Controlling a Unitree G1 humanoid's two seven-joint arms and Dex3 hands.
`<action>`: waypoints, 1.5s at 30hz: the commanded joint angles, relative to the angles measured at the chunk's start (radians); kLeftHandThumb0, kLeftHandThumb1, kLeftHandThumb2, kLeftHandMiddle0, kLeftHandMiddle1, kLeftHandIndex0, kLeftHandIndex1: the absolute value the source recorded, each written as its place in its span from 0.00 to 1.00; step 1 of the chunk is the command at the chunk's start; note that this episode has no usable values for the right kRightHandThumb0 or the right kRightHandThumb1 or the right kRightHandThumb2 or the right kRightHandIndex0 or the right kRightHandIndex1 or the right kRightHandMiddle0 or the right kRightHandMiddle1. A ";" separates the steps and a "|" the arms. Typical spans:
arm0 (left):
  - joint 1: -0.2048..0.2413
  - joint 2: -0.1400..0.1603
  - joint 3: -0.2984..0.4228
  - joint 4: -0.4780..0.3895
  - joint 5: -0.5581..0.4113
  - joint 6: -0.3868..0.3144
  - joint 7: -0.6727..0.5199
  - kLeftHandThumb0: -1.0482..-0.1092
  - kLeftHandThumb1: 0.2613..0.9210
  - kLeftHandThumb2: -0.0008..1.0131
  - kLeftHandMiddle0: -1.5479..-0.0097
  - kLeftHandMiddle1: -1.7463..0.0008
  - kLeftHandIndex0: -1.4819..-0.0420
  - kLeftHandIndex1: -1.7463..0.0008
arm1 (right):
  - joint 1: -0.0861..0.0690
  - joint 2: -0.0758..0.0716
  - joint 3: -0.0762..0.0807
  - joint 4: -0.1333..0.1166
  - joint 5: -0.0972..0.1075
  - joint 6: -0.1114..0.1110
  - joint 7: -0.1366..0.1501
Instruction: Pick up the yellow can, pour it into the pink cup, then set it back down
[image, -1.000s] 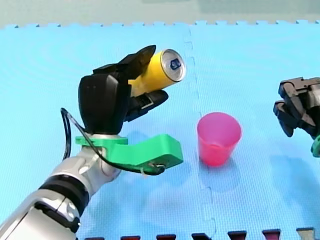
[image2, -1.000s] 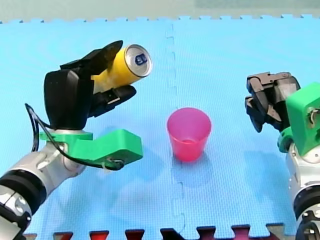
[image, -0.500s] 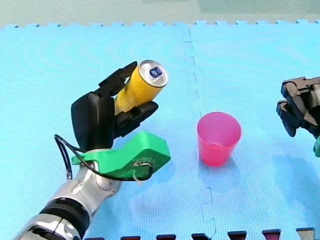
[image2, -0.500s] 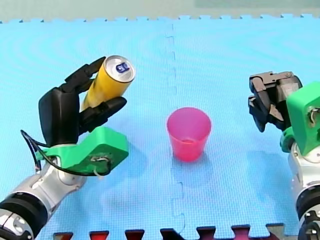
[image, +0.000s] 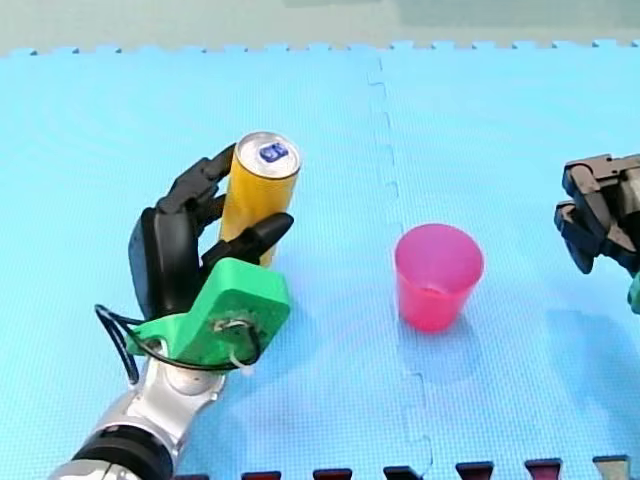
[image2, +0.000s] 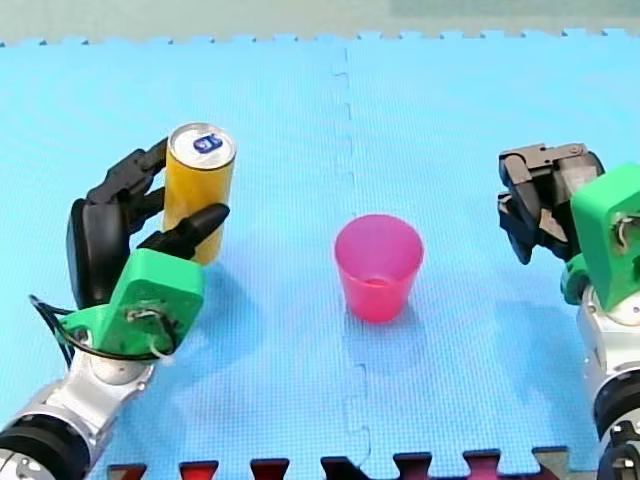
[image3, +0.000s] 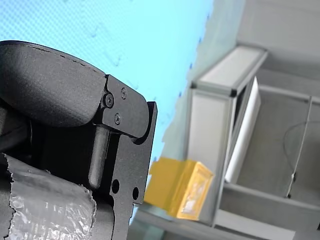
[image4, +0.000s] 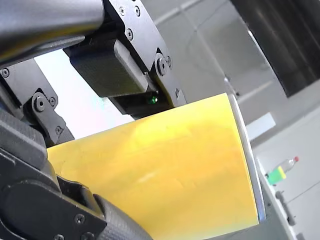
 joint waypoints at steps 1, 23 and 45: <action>0.010 -0.013 0.042 -0.011 -0.051 -0.035 -0.051 0.70 0.86 0.00 0.19 1.00 0.22 1.00 | 0.000 -0.007 0.000 0.000 0.000 -0.002 -0.003; 0.042 -0.063 0.148 -0.028 -0.124 -0.096 -0.207 0.73 0.86 0.00 0.18 1.00 0.22 1.00 | -0.006 -0.018 0.007 0.001 -0.007 0.004 -0.004; 0.075 -0.010 0.116 -0.004 0.010 -0.116 -0.034 0.74 0.87 0.00 0.19 1.00 0.23 1.00 | -0.003 -0.028 -0.001 -0.002 0.002 0.008 0.006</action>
